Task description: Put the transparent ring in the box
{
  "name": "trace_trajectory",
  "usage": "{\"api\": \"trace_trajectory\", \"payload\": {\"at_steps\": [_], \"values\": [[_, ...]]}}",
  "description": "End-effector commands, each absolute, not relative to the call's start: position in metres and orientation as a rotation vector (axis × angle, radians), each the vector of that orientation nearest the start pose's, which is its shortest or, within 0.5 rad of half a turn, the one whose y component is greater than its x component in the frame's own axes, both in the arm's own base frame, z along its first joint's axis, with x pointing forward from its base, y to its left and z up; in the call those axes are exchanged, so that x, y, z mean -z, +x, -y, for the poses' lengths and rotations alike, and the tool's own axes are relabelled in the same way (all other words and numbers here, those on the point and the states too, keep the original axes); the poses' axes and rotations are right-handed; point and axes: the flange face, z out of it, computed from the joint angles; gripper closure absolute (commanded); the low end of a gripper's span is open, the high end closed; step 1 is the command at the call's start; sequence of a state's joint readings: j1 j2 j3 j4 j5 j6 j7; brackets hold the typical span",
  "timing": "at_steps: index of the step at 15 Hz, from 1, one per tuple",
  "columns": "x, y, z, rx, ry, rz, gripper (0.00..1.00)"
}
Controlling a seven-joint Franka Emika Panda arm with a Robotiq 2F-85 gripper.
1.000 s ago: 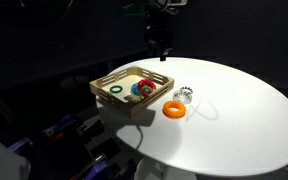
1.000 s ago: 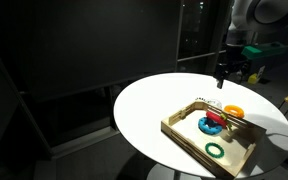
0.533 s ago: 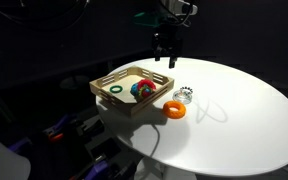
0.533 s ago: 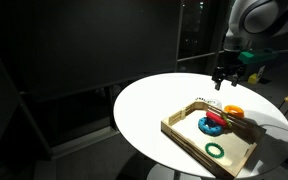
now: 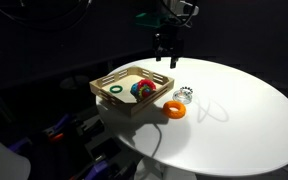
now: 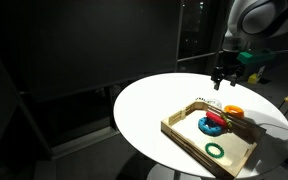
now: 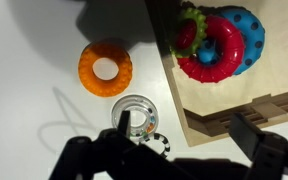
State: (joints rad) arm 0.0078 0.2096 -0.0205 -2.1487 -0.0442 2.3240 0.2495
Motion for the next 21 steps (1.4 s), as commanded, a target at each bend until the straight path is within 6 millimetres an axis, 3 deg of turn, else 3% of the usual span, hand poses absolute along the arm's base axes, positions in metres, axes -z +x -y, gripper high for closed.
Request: {"api": "trace_trajectory", "payload": {"at_steps": [1,9,13,21], "values": [[-0.301,0.561,0.010,-0.050,-3.154,-0.366,0.00],[-0.292,0.570,0.052,0.033,-3.135,-0.448,0.00],[-0.269,0.577,0.072,0.028,-3.144,-0.460,0.00],[-0.222,0.591,0.084,-0.068,-3.180,-0.459,0.00]]}}
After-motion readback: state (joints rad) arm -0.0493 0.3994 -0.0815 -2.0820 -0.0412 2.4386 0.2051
